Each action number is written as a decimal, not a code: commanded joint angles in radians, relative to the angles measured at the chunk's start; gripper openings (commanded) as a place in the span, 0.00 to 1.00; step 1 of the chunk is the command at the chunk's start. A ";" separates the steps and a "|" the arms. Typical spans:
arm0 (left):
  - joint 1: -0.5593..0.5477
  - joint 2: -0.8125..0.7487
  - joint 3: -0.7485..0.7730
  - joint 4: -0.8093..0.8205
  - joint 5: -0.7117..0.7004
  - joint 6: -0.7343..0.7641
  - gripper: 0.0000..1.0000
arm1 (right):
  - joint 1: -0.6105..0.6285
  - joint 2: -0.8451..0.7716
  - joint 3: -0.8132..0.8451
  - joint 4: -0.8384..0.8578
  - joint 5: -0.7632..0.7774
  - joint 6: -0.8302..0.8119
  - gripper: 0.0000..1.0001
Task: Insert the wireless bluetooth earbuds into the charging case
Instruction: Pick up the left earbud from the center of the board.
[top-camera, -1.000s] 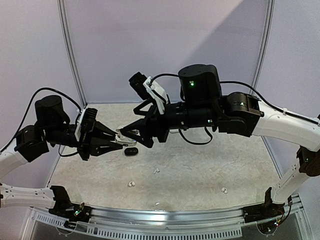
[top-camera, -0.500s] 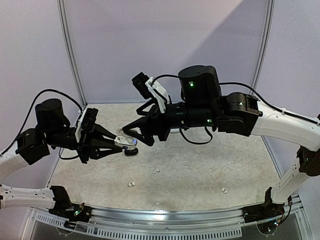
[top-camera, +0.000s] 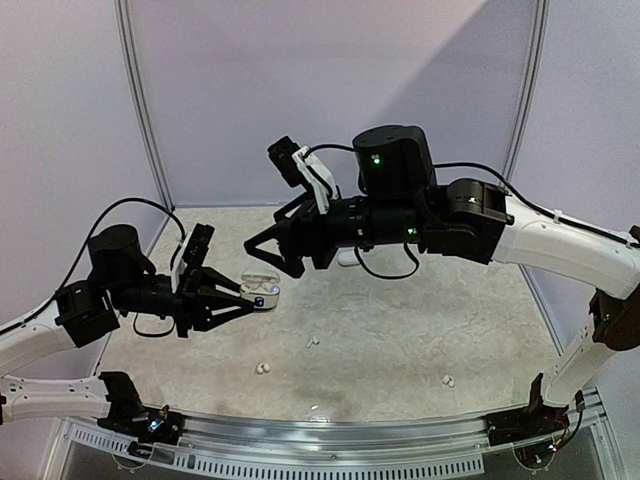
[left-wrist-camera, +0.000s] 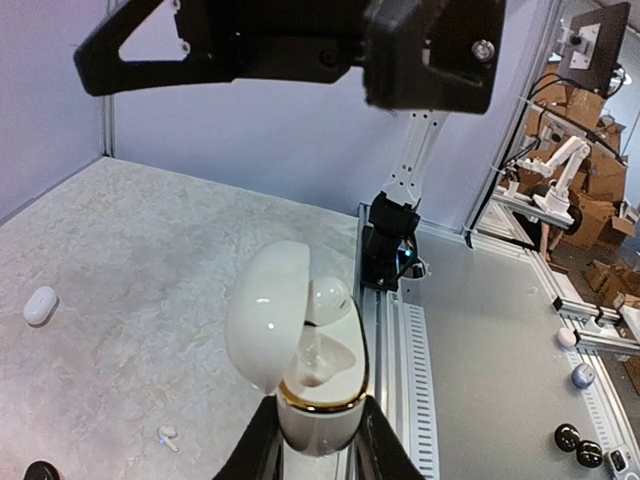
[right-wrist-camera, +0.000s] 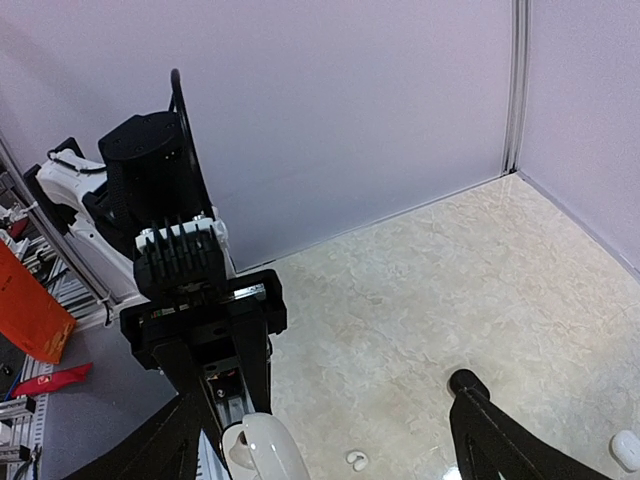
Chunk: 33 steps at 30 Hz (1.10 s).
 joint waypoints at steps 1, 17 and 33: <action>0.035 -0.019 -0.019 0.083 -0.021 -0.060 0.00 | -0.019 0.011 0.035 -0.008 -0.005 0.025 0.88; 0.135 -0.193 -0.117 0.064 -0.266 -0.077 0.00 | -0.125 0.373 0.198 -0.525 0.370 0.570 0.67; 0.150 -0.215 -0.122 0.078 -0.247 -0.082 0.00 | -0.087 0.838 0.437 -0.731 0.327 0.601 0.66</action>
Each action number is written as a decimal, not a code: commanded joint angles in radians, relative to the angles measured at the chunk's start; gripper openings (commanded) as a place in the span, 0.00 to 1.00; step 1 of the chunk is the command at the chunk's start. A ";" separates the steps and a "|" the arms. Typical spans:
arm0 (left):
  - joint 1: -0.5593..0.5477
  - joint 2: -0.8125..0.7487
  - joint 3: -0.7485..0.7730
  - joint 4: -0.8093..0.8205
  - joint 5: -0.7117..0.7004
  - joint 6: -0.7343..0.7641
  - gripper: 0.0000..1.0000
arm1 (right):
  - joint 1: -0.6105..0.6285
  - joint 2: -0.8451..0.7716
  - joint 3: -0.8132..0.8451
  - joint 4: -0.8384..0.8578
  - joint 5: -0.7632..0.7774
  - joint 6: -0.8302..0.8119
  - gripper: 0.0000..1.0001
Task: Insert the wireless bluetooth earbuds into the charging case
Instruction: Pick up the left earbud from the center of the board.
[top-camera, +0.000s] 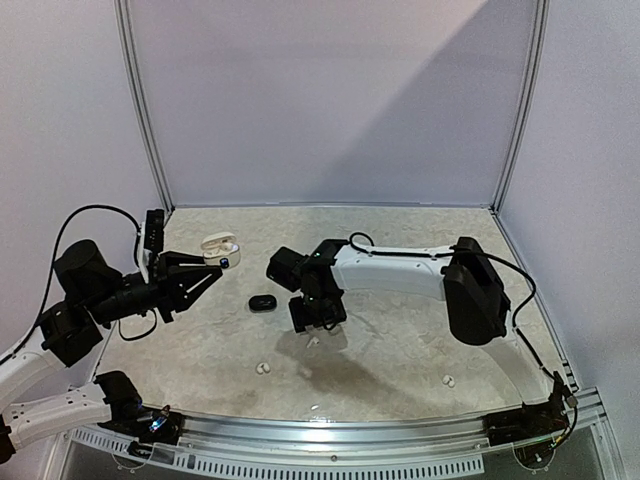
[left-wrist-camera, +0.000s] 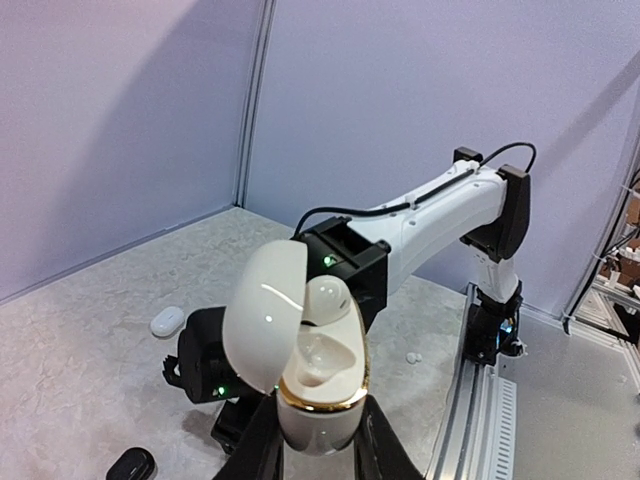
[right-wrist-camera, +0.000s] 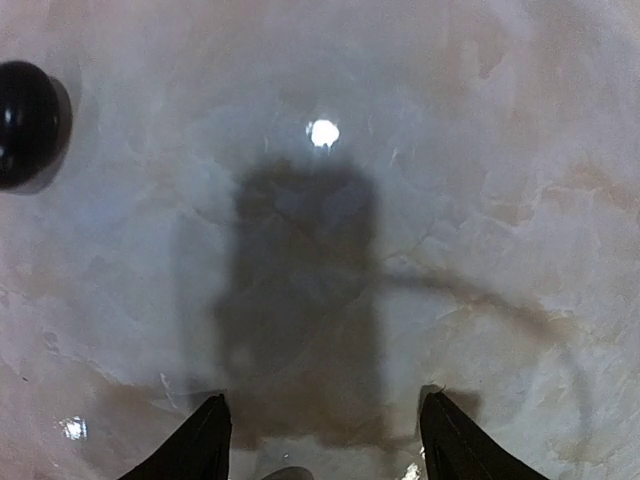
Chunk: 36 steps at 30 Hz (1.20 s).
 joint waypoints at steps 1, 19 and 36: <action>0.017 0.008 -0.009 0.007 0.006 -0.003 0.00 | 0.034 0.058 0.033 -0.067 -0.017 -0.005 0.66; 0.020 0.024 -0.001 0.015 0.010 -0.010 0.00 | 0.069 -0.035 -0.184 -0.128 0.019 0.011 0.60; 0.020 0.025 -0.004 0.022 0.010 -0.005 0.00 | 0.065 -0.109 -0.194 -0.043 -0.045 -0.112 0.60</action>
